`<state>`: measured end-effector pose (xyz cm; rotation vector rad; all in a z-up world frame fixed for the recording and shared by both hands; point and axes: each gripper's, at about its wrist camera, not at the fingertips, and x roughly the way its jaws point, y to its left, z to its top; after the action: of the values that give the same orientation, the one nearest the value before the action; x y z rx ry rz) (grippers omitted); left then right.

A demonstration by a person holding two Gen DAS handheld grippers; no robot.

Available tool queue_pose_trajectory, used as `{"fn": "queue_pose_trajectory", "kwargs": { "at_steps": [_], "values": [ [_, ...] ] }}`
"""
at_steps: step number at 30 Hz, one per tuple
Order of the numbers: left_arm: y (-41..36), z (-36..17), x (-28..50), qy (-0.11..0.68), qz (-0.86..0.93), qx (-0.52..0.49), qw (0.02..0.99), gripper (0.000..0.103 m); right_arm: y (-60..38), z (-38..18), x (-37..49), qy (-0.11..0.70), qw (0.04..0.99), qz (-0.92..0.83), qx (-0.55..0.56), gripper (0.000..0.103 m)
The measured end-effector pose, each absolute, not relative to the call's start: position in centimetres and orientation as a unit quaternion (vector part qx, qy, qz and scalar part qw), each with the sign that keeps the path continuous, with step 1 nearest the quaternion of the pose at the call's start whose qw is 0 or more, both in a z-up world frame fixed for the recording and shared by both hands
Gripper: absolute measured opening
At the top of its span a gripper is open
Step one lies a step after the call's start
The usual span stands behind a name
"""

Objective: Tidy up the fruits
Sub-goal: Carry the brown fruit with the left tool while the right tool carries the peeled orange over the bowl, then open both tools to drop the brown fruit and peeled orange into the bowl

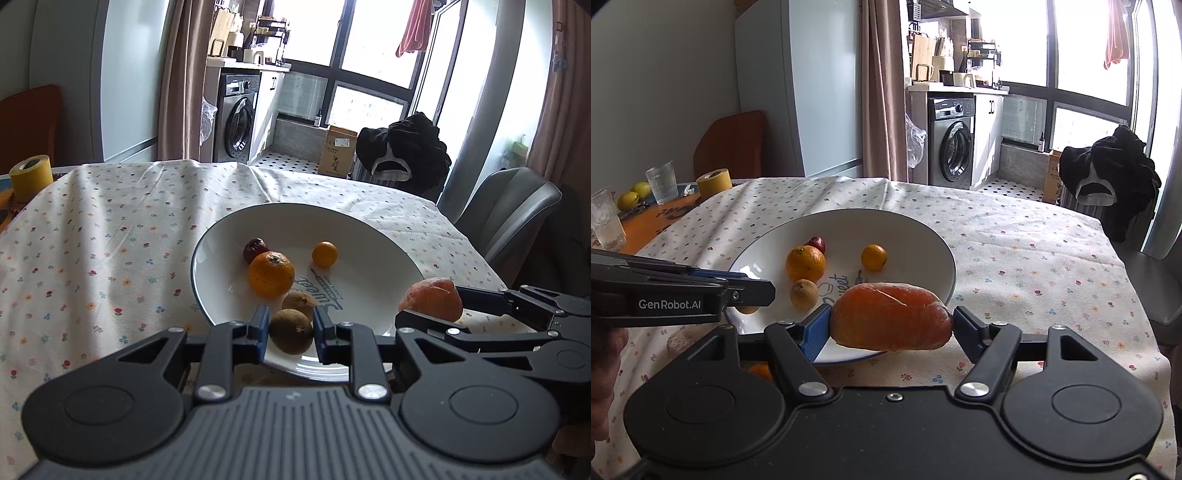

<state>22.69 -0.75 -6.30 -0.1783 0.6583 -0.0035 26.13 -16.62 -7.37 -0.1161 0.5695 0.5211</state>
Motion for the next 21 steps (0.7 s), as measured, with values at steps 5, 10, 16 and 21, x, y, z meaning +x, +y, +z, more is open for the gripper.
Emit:
{"fn": "queue_pose_trajectory", "kwargs": {
  "at_steps": [5, 10, 16, 21],
  "values": [
    [-0.3, -6.0, 22.6, 0.318, 0.014, -0.08, 0.944, 0.028, -16.5, -7.4, 26.4, 0.277, 0.925, 0.255, -0.055, 0.068],
    [0.6, -5.5, 22.1, 0.313, 0.031, -0.083, 0.945, 0.041, -16.1, -7.5, 26.5, 0.277, 0.924, 0.259, -0.053, 0.068],
    [1.2, -4.9, 21.4, 0.308, 0.05, -0.079, 0.947, 0.059, -15.7, -7.0, 26.4, 0.266, 0.925, 0.265, -0.055, 0.069],
    [1.6, -4.6, 20.7, 0.296, 0.066, -0.077, 0.95, 0.084, -15.7, -6.6, 25.9, 0.263, 0.927, 0.262, -0.057, 0.079]
  ]
}}
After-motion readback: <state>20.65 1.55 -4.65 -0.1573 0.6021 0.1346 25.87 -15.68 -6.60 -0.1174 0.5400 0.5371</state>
